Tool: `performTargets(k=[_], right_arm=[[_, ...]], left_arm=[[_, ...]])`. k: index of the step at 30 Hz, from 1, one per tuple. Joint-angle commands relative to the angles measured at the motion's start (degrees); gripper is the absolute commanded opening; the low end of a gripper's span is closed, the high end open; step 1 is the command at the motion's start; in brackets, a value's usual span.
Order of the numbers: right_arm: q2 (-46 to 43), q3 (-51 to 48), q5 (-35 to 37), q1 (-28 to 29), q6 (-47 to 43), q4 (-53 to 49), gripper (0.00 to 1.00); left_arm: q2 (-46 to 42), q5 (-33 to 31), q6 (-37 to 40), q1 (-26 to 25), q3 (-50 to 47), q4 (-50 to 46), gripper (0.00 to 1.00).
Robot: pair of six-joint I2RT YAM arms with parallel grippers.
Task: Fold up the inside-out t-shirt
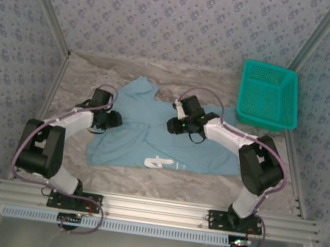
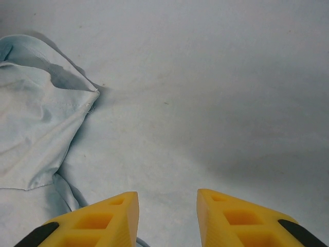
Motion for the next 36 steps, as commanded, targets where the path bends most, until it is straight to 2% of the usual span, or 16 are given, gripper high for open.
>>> performTargets(k=[1, 14, 20, 22, 27, 29, 36], right_arm=[[-0.96, -0.21, 0.0, -0.11, -1.06, -0.45, 0.36], [-1.03, -0.45, 0.22, -0.2, -0.9, -0.49, 0.37], [-1.3, -0.61, 0.33, -0.21, -0.89, -0.73, 0.37], [-1.52, -0.63, 0.22, -0.2, -0.93, -0.88, 0.37], [-1.99, 0.07, -2.08, 0.87, -1.91, 0.3, 0.37], [-0.58, 1.13, -3.92, 2.2, -0.45, 1.96, 0.38], [9.91, 9.34, -6.28, 6.32, 7.66, 8.63, 0.39]], left_arm=[[1.98, 1.7, 1.04, -0.14, 2.56, 0.69, 0.35], [4.06, 1.26, 1.52, -0.14, 3.88, 0.31, 0.12], [3.38, -2.96, 3.05, -0.14, 4.55, -2.16, 0.1], [1.94, -4.52, 3.26, -0.14, 3.93, -2.51, 0.11], [-2.89, -6.52, 3.19, -0.13, 0.78, -3.17, 0.28], [-3.8, -6.12, 3.1, -0.11, -0.43, -2.83, 0.32], [-2.22, -5.08, 3.9, 0.03, -1.42, -0.9, 0.33]])
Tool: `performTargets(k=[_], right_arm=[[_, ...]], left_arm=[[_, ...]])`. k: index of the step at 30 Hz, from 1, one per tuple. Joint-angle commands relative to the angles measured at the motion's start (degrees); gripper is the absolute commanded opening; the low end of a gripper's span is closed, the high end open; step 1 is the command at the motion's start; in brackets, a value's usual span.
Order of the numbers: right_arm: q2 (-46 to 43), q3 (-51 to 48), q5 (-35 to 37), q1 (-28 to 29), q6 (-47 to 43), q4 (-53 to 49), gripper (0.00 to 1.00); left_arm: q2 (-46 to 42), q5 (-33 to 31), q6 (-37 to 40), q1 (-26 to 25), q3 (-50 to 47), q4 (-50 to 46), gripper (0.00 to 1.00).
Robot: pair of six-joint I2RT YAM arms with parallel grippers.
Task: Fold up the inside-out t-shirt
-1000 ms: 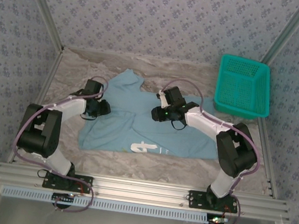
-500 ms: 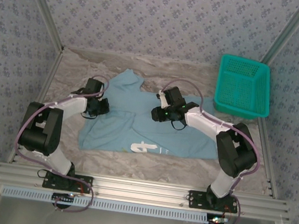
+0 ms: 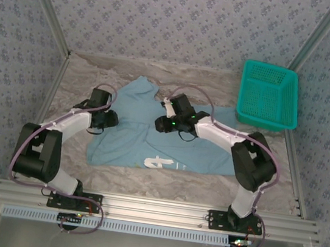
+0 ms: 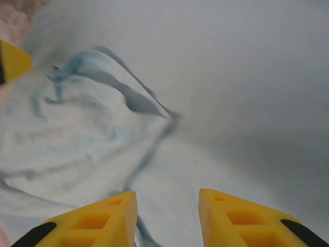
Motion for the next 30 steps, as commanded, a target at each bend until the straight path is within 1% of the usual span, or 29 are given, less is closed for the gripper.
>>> performTargets(k=[1, 5, 11, 14, 18, 19, 22, 25, 27, 28, 29, 30], right_arm=[[5.15, 4.15, -1.73, 1.47, 5.04, 3.9, 0.39], [10.38, 8.25, -1.25, 2.6, 7.38, 3.71, 0.4], [15.31, 11.49, 0.31, 2.9, 7.33, 3.06, 0.4], [17.03, 12.72, 1.32, 3.11, 6.42, 0.99, 0.34], [18.19, 14.67, 6.14, 2.97, 3.64, -2.89, 0.24], [18.27, 14.95, 7.3, 2.89, 3.02, -3.53, 0.22], [18.54, 16.04, 10.1, 2.48, 1.35, -6.04, 0.16], [18.26, 16.55, 11.16, 1.93, 0.2, -7.29, 0.15], [17.44, 16.49, 10.43, 1.47, -0.61, -7.1, 0.15], [16.73, 16.35, 10.16, 1.26, -0.89, -6.95, 0.15], [15.79, 16.19, 9.48, 0.98, -1.39, -6.8, 0.17], [14.59, 15.67, 8.8, 0.77, -1.84, -6.55, 0.19]], left_arm=[[1.76, -0.13, 1.15, 0.04, -0.17, 0.73, 0.33], [4.14, 0.36, 1.25, 0.26, 0.32, 1.75, 0.29], [6.41, 1.27, 1.42, 0.39, 0.65, 3.35, 0.22], [6.61, 1.0, 1.54, 0.54, 0.74, 3.69, 0.15], [4.86, -1.12, 0.75, 1.3, -0.17, 3.94, 0.01], [4.3, -1.49, 0.47, 1.63, -0.48, 3.98, 0.0], [2.13, -2.29, -0.28, 2.94, -1.72, 4.37, 0.0], [0.75, -3.11, -0.73, 4.0, -2.65, 4.42, 0.0], [0.44, -3.31, -0.68, 4.4, -2.6, 4.19, 0.0], [0.44, -3.51, -0.68, 4.51, -2.5, 3.93, 0.05], [0.46, -3.56, -0.64, 4.52, -2.43, 3.8, 0.13], [0.29, -3.74, -0.63, 4.52, -2.4, 3.85, 0.22]])
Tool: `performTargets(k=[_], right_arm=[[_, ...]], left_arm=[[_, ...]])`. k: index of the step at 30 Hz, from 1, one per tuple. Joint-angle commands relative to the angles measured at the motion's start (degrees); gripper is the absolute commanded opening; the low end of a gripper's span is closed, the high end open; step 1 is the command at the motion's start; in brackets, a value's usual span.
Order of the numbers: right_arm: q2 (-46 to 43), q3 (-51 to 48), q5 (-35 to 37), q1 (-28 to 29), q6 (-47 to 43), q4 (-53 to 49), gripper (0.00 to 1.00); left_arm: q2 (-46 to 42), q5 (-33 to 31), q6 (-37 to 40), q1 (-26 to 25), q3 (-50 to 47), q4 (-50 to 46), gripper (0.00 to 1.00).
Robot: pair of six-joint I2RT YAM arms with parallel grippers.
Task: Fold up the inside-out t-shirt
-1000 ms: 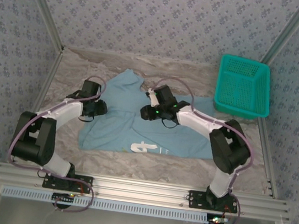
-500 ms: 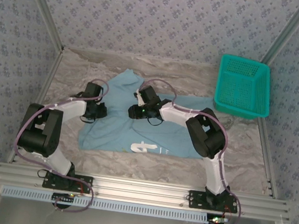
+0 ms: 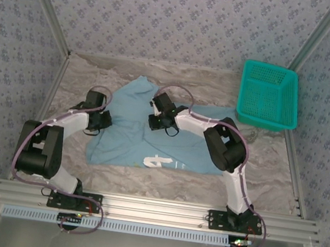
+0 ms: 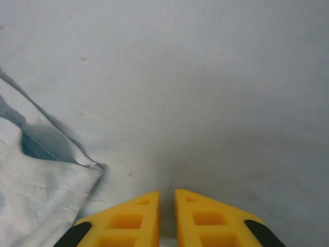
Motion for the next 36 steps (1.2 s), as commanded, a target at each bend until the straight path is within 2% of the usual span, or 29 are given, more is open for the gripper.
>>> performTargets(k=[1, 3, 6, 11, 14, 18, 21, 24, 31, 36], right_arm=[[-4.44, 0.08, -0.24, -0.91, -2.92, -1.32, 0.21], [-8.04, -1.97, -1.1, -1.3, -3.98, -1.13, 0.25], [-14.28, -6.94, -1.33, -2.61, -4.87, -2.36, 0.29], [-27.49, -17.44, 1.67, -7.14, -5.23, -13.32, 0.38], [-34.77, -25.11, 4.16, -11.27, -2.17, -21.22, 0.4], [-41.31, -32.36, 3.57, -17.55, 2.38, -26.07, 0.42], [-41.67, -35.59, 3.29, -21.95, 4.19, -27.02, 0.43], [-39.37, -37.79, 2.7, -26.35, 4.82, -24.95, 0.43], [-33.74, -40.21, 3.5, -34.43, 5.48, -23.15, 0.43], [-31.33, -42.75, -2.52, -42.36, 6.52, -20.67, 0.43]], left_arm=[[-1.71, -1.81, -0.74, 0.26, -0.08, 0.18, 0.31], [-2.32, -1.83, -0.74, 0.31, 0.06, 0.35, 0.43], [-3.6, -1.81, -0.73, 0.24, 0.61, -0.59, 0.51], [-10.69, 1.37, -2.23, -2.86, -1.11, -4.56, 0.57], [-14.46, 5.4, -5.27, -6.18, -4.61, -5.15, 0.58], [-16.65, 10.03, -9.01, -8.68, -9.24, -5.5, 0.58], [-18.27, 9.6, -10.55, -9.69, -12.01, -6.4, 0.58], [-19.31, 6.1, -10.53, -9.7, -14.33, -6.89, 0.58], [-14.78, -0.07, -9.4, -9.35, -16.0, -3.76, 0.58], [-11.98, -1.15, -9.01, -8.58, -15.12, -2.01, 0.58]])
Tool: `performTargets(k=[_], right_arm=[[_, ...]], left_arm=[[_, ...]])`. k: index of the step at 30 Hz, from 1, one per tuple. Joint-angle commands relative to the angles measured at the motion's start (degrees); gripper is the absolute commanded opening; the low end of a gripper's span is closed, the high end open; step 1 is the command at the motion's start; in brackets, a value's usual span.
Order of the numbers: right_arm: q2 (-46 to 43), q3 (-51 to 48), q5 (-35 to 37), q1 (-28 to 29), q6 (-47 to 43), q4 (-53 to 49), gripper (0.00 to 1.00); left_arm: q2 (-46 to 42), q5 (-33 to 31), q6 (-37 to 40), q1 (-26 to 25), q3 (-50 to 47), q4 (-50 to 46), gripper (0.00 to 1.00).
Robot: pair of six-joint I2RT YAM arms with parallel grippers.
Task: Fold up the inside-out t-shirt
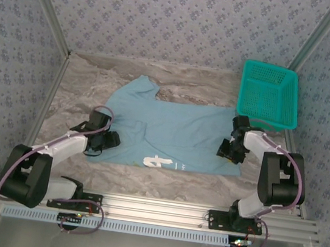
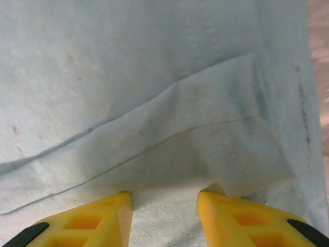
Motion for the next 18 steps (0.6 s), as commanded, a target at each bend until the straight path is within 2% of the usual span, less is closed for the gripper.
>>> performTargets(k=[1, 3, 6, 10, 14, 18], right_arm=[[2.88, -3.86, -2.4, -4.81, 2.14, 1.21, 0.43], [2.69, -4.75, -3.82, -7.44, 2.64, 1.42, 0.4], [0.82, -5.76, -4.68, -11.37, 3.05, 3.05, 0.43], [-1.82, -5.08, -2.68, -11.55, 1.73, 2.58, 0.44], [-6.29, -2.86, -1.44, -8.06, 0.83, 2.0, 0.45], [-8.74, 1.53, 1.35, 1.13, 2.0, 2.9, 0.5]], left_arm=[[2.94, -3.02, 0.41, 0.74, -0.01, -0.04, 0.58], [4.38, -3.53, 0.9, 1.12, 0.43, 0.39, 0.58], [6.44, -2.97, 1.45, 1.94, 1.15, 0.41, 0.58], [4.05, -2.2, 1.22, 2.06, 0.85, -1.44, 0.58], [-2.87, 0.32, 0.59, 1.97, 1.61, -4.26, 0.59], [-8.61, -2.15, 1.46, 2.05, 5.17, -5.02, 0.63]])
